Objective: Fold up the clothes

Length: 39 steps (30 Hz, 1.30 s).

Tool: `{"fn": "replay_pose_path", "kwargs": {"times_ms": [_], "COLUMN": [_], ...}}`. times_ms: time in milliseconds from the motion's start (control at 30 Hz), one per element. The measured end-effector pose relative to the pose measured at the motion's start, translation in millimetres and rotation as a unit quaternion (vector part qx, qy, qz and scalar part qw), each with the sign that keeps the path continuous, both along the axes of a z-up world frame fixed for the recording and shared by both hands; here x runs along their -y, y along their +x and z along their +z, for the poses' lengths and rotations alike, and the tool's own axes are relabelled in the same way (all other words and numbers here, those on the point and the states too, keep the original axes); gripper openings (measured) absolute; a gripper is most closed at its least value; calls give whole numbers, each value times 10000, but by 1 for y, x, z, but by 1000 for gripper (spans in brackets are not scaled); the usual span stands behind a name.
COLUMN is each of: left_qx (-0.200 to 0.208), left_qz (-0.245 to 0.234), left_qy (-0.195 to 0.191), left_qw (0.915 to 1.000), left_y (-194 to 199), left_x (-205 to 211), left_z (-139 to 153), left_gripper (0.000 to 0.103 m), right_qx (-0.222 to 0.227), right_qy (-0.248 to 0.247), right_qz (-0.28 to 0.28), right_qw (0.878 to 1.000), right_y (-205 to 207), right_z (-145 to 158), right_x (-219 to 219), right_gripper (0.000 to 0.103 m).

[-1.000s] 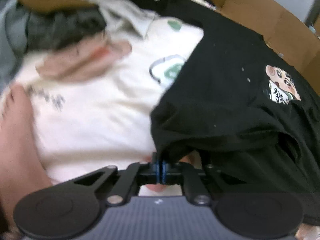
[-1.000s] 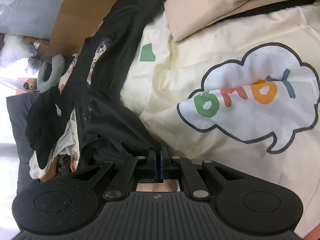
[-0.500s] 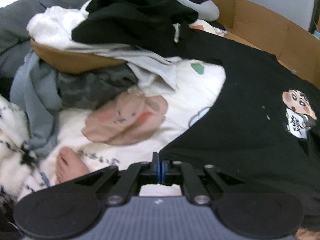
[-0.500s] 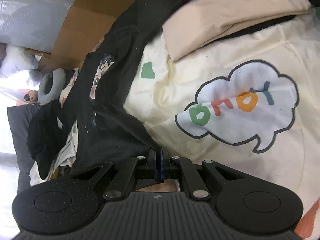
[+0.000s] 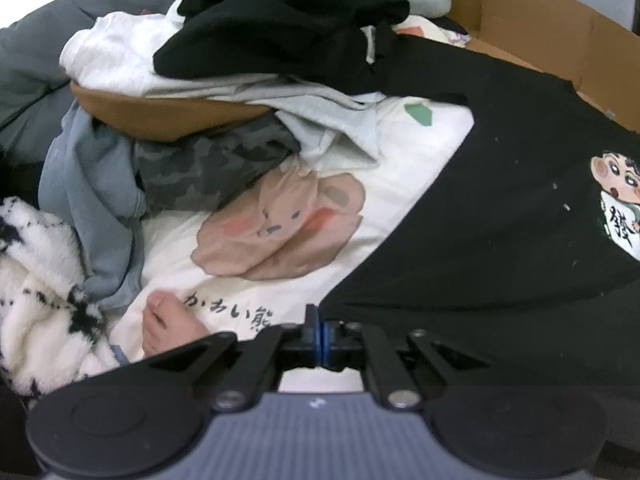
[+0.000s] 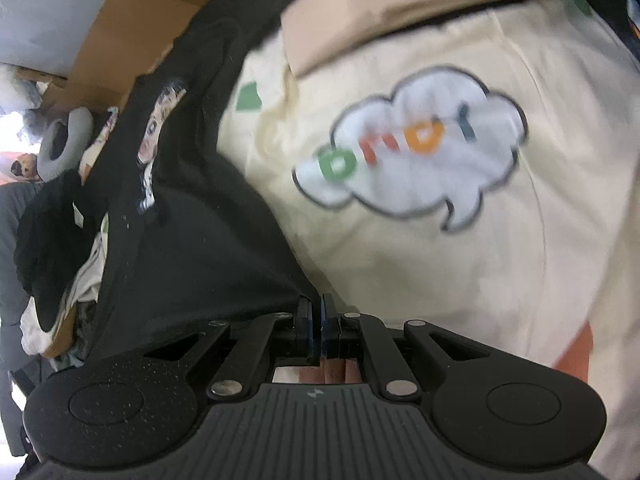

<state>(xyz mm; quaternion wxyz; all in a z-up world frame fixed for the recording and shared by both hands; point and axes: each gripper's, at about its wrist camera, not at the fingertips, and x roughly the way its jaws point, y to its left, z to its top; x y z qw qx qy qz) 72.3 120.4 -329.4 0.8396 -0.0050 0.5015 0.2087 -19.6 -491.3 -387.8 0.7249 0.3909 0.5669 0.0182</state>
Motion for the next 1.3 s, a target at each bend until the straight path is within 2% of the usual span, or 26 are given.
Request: {"fn": "replay_pose_path", "kwargs": {"times_ms": [100, 300, 433, 567, 733, 900, 1000, 1100, 1233, 1300], "left_qx": [53, 194, 351, 429, 281, -88, -267, -402, -251, -170], "left_qz": [-19, -70, -95, -373, -871, -1410, -1560, -1778, -1839, -1849], "left_qy": [27, 35, -5, 11, 9, 152, 177, 393, 127, 27], "left_qw": [10000, 9998, 9993, 9984, 9958, 9898, 9872, 9825, 9825, 9826], "left_y": [-1, 5, 15, 32, 59, 90, 110, 124, 129, 122], "left_x": [-1, 1, 2, 0, -5, -2, -2, 2, -4, -11], "left_z": [2, 16, 33, 56, 86, 116, 136, 155, 177, 175], "left_gripper": [2, 2, 2, 2, 2, 2, 2, 1, 1, 1], "right_qx": [-68, 170, 499, 905, 1312, 1458, 1559, 1760, 1870, 1791], "right_qy": [22, 48, 149, 189, 312, 411, 616, 766, 717, 617], "right_qz": [51, 168, 239, 434, 540, 643, 654, 622, 563, 558], "right_qw": [10000, 9997, 9984, 9948, 9894, 9864, 9837, 9794, 9781, 9803], "right_y": [-10, -11, 3, 21, 27, 25, 26, 27, 25, 24], "right_z": [4, 37, 75, 121, 167, 187, 193, 201, 207, 205], "right_x": [-2, -2, 1, -1, -4, -12, -16, -19, -21, -23], "right_gripper": [1, 1, 1, 1, 1, 1, 1, 1, 1, 1]}}
